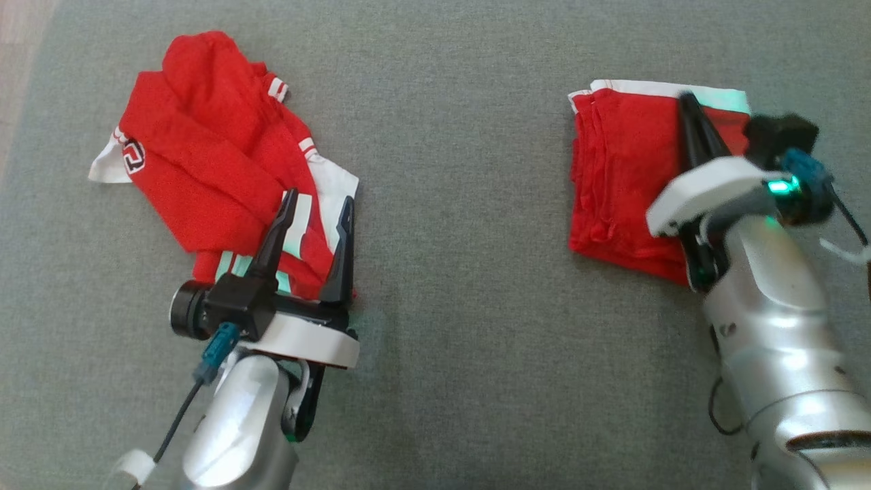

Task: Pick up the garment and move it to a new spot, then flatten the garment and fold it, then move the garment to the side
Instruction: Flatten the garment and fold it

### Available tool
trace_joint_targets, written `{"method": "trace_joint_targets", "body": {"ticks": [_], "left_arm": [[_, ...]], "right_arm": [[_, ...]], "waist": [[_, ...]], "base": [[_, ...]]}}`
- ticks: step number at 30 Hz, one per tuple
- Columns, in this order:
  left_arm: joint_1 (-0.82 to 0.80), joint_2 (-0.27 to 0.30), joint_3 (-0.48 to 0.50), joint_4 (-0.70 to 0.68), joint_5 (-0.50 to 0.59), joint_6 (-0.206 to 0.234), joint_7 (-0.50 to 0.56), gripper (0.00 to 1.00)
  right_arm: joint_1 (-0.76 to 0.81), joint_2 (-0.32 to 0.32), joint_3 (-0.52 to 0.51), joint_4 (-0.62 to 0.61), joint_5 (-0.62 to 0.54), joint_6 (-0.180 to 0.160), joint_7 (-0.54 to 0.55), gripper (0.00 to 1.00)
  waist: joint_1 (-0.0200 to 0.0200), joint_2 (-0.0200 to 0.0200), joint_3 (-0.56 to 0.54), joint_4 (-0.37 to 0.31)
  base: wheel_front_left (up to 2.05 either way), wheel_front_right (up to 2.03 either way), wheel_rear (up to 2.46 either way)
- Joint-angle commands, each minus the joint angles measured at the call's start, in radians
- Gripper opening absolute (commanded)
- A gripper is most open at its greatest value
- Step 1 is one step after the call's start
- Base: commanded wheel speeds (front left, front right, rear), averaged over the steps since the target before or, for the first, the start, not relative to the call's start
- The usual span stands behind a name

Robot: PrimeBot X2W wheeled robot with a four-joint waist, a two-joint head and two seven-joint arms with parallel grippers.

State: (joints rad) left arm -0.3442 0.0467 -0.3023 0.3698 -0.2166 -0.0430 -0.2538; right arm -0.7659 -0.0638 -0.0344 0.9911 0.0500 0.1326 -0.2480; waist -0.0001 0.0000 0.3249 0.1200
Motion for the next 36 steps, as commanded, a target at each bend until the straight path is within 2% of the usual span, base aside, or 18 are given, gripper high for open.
{"method": "trace_joint_targets", "body": {"ticks": [1,4,6,12,16,22,30,36], "left_arm": [[-0.026,0.004,0.015,-0.029,-0.011,0.007,-0.008,1.00],[-0.024,0.004,0.008,-0.031,-0.016,0.010,-0.008,1.00],[-0.025,0.004,0.003,-0.033,-0.018,0.012,-0.008,1.00],[-0.026,0.004,-0.005,-0.031,-0.025,0.017,-0.008,1.00],[-0.021,0.004,0.006,-0.028,-0.024,0.020,-0.008,1.00],[-0.005,0.004,0.032,-0.030,-0.017,0.021,-0.008,1.00],[0.031,0.004,0.062,-0.043,-0.007,0.020,-0.008,1.00],[0.071,0.004,0.084,-0.046,-0.003,0.024,-0.008,1.00]], "right_arm": [[-0.032,0.013,0.073,-0.063,0.053,-0.002,-0.013,0.00],[-0.020,0.013,0.163,-0.086,0.115,-0.002,-0.013,0.00],[-0.013,0.013,0.226,-0.048,0.139,-0.002,-0.007,0.00],[-0.006,0.013,0.334,0.055,0.187,-0.002,0.049,0.00],[-0.003,0.014,0.365,0.076,0.225,-0.002,0.028,0.00],[0.021,0.014,0.304,0.036,0.245,-0.002,-0.012,0.00],[0.231,0.014,0.089,-0.310,0.141,-0.002,-0.013,0.00],[0.396,0.014,0.044,-0.462,0.117,-0.002,-0.014,0.00]], "waist": [[0.0001,0.0000,-0.005,0.001],[0.0001,0.0000,-0.007,0.004],[0.0001,0.0000,-0.007,0.007],[0.0001,0.0000,-0.010,0.016],[0.0001,0.0000,-0.024,0.009],[0.0001,0.0000,-0.066,-0.024],[0.0001,0.0000,-0.130,-0.088],[0.0001,0.0000,-0.174,-0.127]], "base": [[0.00,0.00,0.00],[0.00,0.00,0.00],[0.00,0.00,0.00],[0.00,0.00,0.00],[0.00,0.00,0.00],[0.00,0.00,0.00],[0.00,0.00,0.00],[0.00,0.00,0.00]]}}
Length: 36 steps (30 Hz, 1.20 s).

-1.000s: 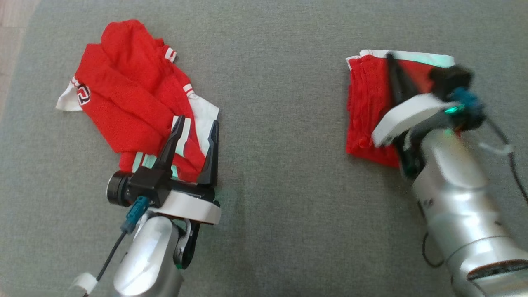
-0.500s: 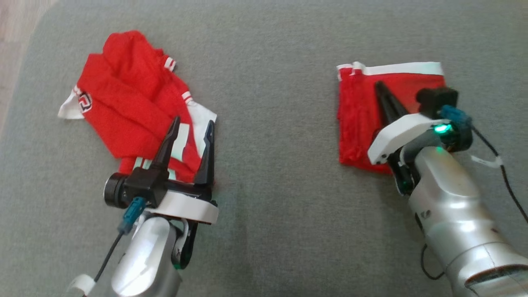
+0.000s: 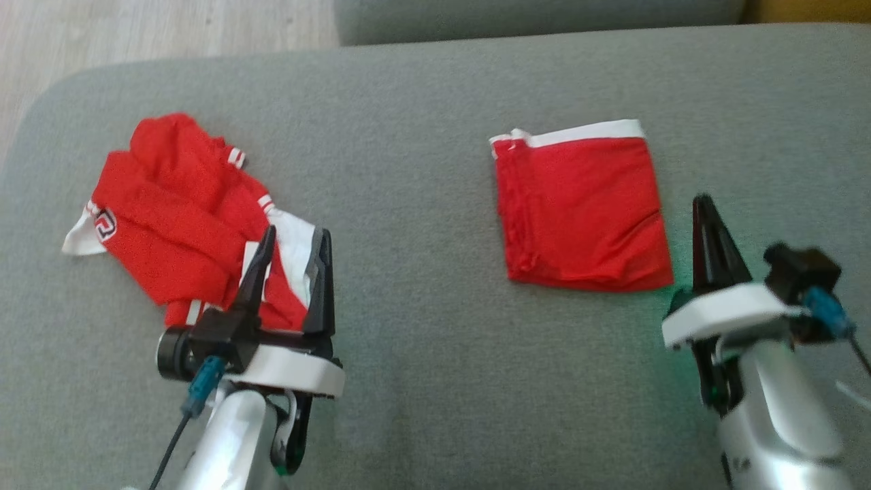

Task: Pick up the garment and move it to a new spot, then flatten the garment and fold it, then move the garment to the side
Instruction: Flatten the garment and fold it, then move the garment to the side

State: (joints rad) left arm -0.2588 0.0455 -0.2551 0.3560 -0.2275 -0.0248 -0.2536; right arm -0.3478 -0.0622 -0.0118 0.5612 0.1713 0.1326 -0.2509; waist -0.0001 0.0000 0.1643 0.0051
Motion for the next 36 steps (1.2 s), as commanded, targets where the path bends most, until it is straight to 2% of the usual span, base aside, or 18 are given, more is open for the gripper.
{"method": "trace_joint_targets", "body": {"ticks": [1,2,3,9,18,26,32,35,36], "left_arm": [[-0.008,0.005,0.039,-0.034,0.008,0.006,-0.008,1.00],[-0.001,0.005,0.040,-0.035,0.008,0.007,-0.008,1.00],[0.005,0.005,0.041,-0.037,0.008,0.007,-0.008,1.00],[0.034,0.005,0.043,-0.045,0.004,0.010,-0.008,1.00],[0.019,0.005,0.027,-0.045,0.003,0.008,-0.008,1.00],[-0.013,0.005,0.009,-0.038,0.003,0.003,-0.008,1.00],[-0.036,0.005,-0.006,-0.030,-0.003,0.004,-0.008,1.00],[-0.040,0.005,-0.007,-0.027,-0.005,0.006,-0.008,1.00],[-0.041,0.005,-0.006,-0.026,-0.005,0.006,-0.008,1.00]], "right_arm": [[0.001,0.012,0.017,-0.049,-0.010,-0.002,-0.011,0.24],[0.023,0.012,0.017,-0.064,-0.015,-0.002,-0.011,0.74],[0.043,0.012,0.018,-0.079,-0.019,-0.002,-0.011,1.00],[0.115,0.012,0.027,-0.127,-0.016,-0.002,-0.011,1.00],[0.073,0.012,0.010,-0.104,-0.024,-0.002,-0.007,1.00],[-0.121,0.012,-0.023,0.103,-0.002,-0.002,0.118,1.00],[-0.242,0.012,-0.091,0.311,-0.060,-0.002,0.203,1.00],[-0.283,0.012,-0.076,0.396,-0.057,-0.002,0.230,1.00],[-0.293,0.012,-0.067,0.417,-0.062,-0.002,0.232,0.94]], "waist": [[0.0001,0.0000,-0.019,-0.016],[0.0001,0.0000,-0.023,-0.019],[0.0001,0.0000,-0.026,-0.021],[0.0001,0.0000,-0.035,-0.031],[0.0001,0.0000,-0.012,-0.013],[0.0001,0.0000,0.053,0.033],[0.0001,0.0000,0.081,0.069],[0.0001,0.0000,0.083,0.078],[0.0001,0.0000,0.082,0.080]], "base": [[0.00,0.00,0.00],[0.00,0.00,0.00],[0.00,0.00,0.00],[0.00,0.00,0.00],[0.00,0.00,0.00],[0.00,0.00,0.00],[0.00,0.00,0.00],[0.00,0.00,0.00],[0.00,0.00,0.00]]}}
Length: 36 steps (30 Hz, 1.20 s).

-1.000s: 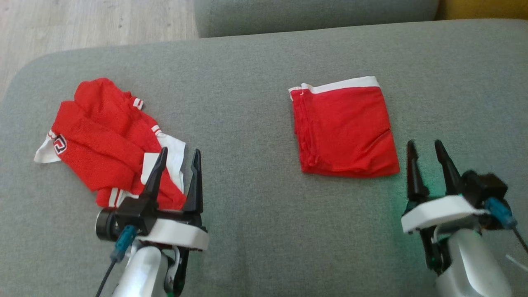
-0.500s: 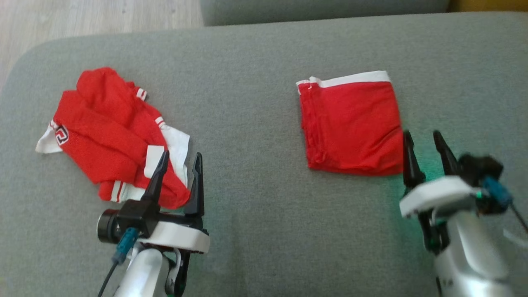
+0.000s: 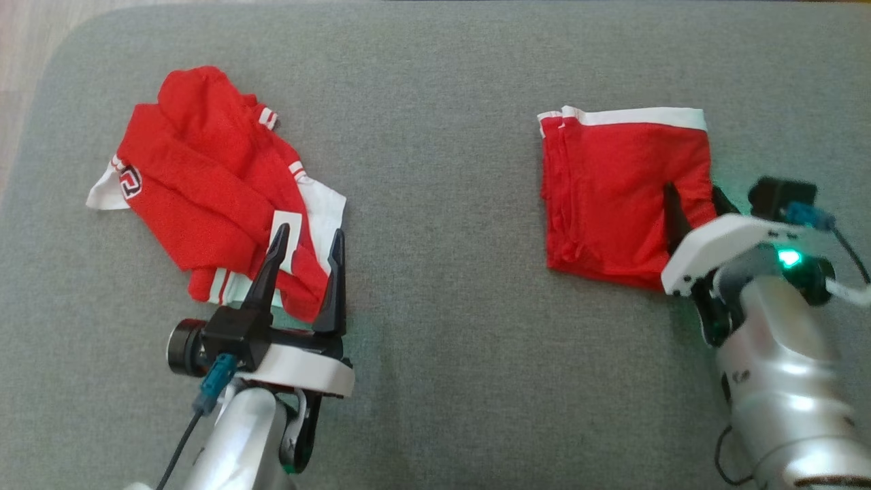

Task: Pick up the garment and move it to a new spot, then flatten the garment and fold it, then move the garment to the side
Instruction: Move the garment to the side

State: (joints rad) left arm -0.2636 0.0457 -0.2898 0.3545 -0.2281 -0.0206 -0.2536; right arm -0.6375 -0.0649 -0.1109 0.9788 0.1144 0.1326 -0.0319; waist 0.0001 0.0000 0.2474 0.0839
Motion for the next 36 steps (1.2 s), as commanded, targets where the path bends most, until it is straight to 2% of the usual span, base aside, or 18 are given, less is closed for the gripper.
{"method": "trace_joint_targets", "body": {"ticks": [1,2,7,12,16,21,22,26,31,36], "left_arm": [[-0.035,0.005,0.030,-0.023,-0.004,0.002,-0.008,1.00],[-0.034,0.005,0.031,-0.021,-0.004,0.003,-0.008,1.00],[-0.023,0.005,0.046,-0.018,0.001,0.007,-0.008,1.00],[-0.011,0.005,0.058,-0.022,0.006,0.005,-0.008,1.00],[-0.007,0.004,0.061,-0.029,0.006,0.006,-0.008,1.00],[-0.015,0.004,0.059,-0.042,0.009,0.003,-0.008,1.00],[-0.015,0.004,0.059,-0.042,0.009,0.003,-0.008,1.00],[-0.025,0.004,0.057,-0.045,0.009,-0.003,-0.008,1.00],[-0.032,0.004,0.058,-0.046,0.007,-0.004,-0.008,1.00],[-0.039,0.004,0.061,-0.044,0.006,-0.005,-0.008,1.00]], "right_arm": [[-0.011,0.015,0.040,0.019,-0.008,-0.002,0.014,0.43],[-0.017,0.015,0.049,0.034,-0.023,-0.002,0.010,0.00],[-0.039,0.005,0.039,0.063,-0.145,-0.002,-0.027,0.00],[-0.059,-0.058,0.043,0.052,-0.230,-0.002,-0.034,0.00],[-0.064,-0.170,0.071,0.049,-0.285,-0.002,-0.011,0.00],[-0.081,-0.363,0.086,0.054,-0.351,-0.002,0.023,0.00],[-0.081,-0.363,0.086,0.054,-0.351,-0.002,0.023,0.00],[-0.092,-0.471,0.054,0.046,-0.403,-0.002,0.045,0.00],[-0.098,-0.512,-0.014,0.024,-0.435,-0.002,0.057,0.00],[-0.085,-0.501,-0.078,-0.004,-0.464,-0.002,0.066,0.00]], "waist": [[-0.0001,0.0000,-0.003,0.002],[-0.0001,0.0000,-0.007,0.001],[-0.0001,0.0000,-0.033,-0.016],[-0.0001,0.0000,-0.056,-0.038],[-0.0001,0.0000,-0.059,-0.048],[-0.0001,0.0000,-0.033,-0.047],[-0.0001,0.0000,-0.033,-0.047],[-0.0001,0.0000,-0.011,-0.035],[-0.0001,0.0000,0.010,-0.023],[-0.0001,0.0000,0.022,-0.017]], "base": [[0.00,0.00,0.00],[0.00,0.00,0.00],[0.00,0.00,0.00],[0.00,0.00,0.00],[0.00,0.00,0.00],[0.00,0.00,0.00],[0.00,0.00,0.00],[0.00,0.00,0.00],[0.00,0.00,0.00],[0.00,0.00,0.00]]}}
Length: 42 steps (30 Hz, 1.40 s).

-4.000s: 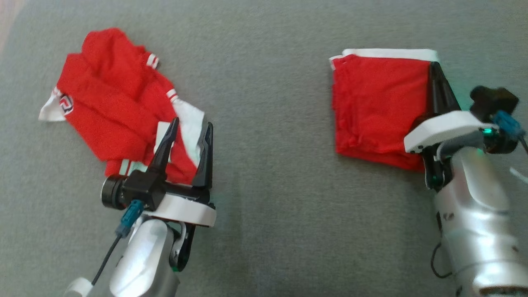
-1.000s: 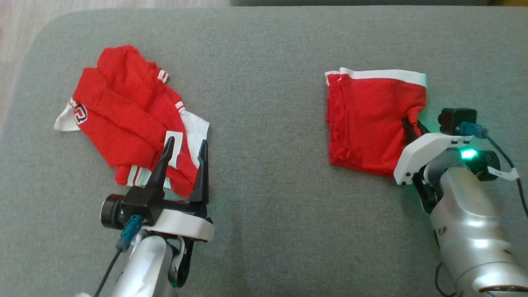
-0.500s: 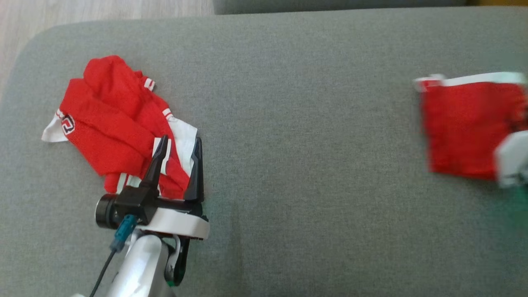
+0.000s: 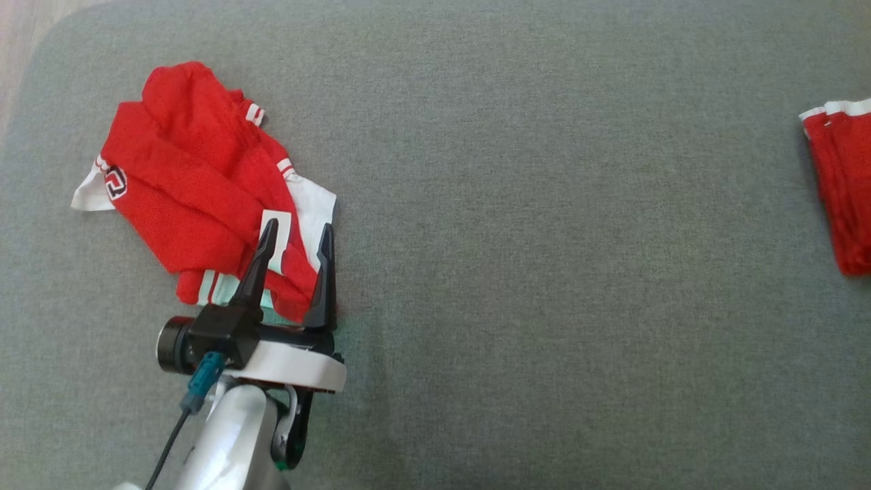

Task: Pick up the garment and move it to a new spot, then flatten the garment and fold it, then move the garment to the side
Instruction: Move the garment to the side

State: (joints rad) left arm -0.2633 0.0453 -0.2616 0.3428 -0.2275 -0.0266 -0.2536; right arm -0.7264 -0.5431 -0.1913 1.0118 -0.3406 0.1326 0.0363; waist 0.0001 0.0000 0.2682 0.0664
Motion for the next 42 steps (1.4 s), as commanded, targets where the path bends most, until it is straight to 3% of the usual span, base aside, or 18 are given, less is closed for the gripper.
{"method": "trace_joint_targets", "body": {"ticks": [1,6,7,8,9,17,29,32,36,42], "left_arm": [[-0.041,0.005,0.033,-0.032,0.005,0.000,-0.008,1.00],[-0.046,0.005,0.039,-0.029,0.007,-0.001,-0.008,1.00],[-0.047,0.005,0.041,-0.028,0.008,-0.002,-0.008,1.00],[-0.048,0.005,0.042,-0.026,0.008,-0.002,-0.008,1.00],[-0.048,0.005,0.044,-0.024,0.009,-0.002,-0.008,1.00],[-0.041,0.005,0.050,-0.016,0.008,0.001,-0.008,1.00],[0.014,0.005,0.083,-0.030,0.011,0.005,-0.008,1.00],[0.024,0.005,0.087,-0.032,0.012,0.005,-0.008,1.00],[0.043,0.005,0.090,-0.035,0.009,0.004,-0.008,1.00],[0.096,0.005,0.086,-0.040,0.007,0.008,-0.008,1.00]], "right_arm": [[0.007,-0.019,-0.009,-0.043,-0.015,-0.002,0.000,0.00],[0.026,-0.001,-0.072,-0.068,-0.038,-0.002,0.016,0.00],[0.028,0.005,-0.084,-0.073,-0.040,-0.002,0.016,0.10],[0.030,0.014,-0.095,-0.075,-0.037,-0.002,0.014,0.82],[0.030,0.024,-0.107,-0.079,-0.033,-0.002,0.011,1.00],[0.009,0.113,-0.109,-0.125,-0.018,-0.002,-0.062,1.00],[-0.005,0.402,0.046,-0.334,0.220,-0.002,-0.205,1.00],[0.024,0.443,0.070,-0.387,0.275,-0.002,-0.214,1.00],[0.133,0.484,0.121,-0.483,0.375,-0.002,-0.238,1.00],[0.403,0.492,0.204,-0.598,0.530,-0.002,-0.289,1.00]], "waist": [[-0.0001,0.0000,0.003,0.001],[-0.0001,0.0000,0.006,0.001],[-0.0001,0.0000,0.005,0.000],[-0.0001,0.0000,0.004,-0.001],[-0.0001,0.0000,0.002,-0.002],[-0.0001,0.0000,-0.039,-0.017],[-0.0001,0.0000,-0.174,-0.044],[-0.0001,0.0000,-0.189,-0.042],[-0.0001,0.0000,-0.212,-0.033],[-0.0001,0.0000,-0.237,-0.026]], "base": [[0.00,0.00,0.00],[0.00,0.00,0.00],[0.00,0.00,0.00],[0.00,0.00,0.00],[0.00,0.00,0.00],[0.00,0.00,0.00],[0.00,0.00,0.00],[0.00,0.00,0.00],[0.00,0.00,0.00],[0.00,0.00,0.00]]}}
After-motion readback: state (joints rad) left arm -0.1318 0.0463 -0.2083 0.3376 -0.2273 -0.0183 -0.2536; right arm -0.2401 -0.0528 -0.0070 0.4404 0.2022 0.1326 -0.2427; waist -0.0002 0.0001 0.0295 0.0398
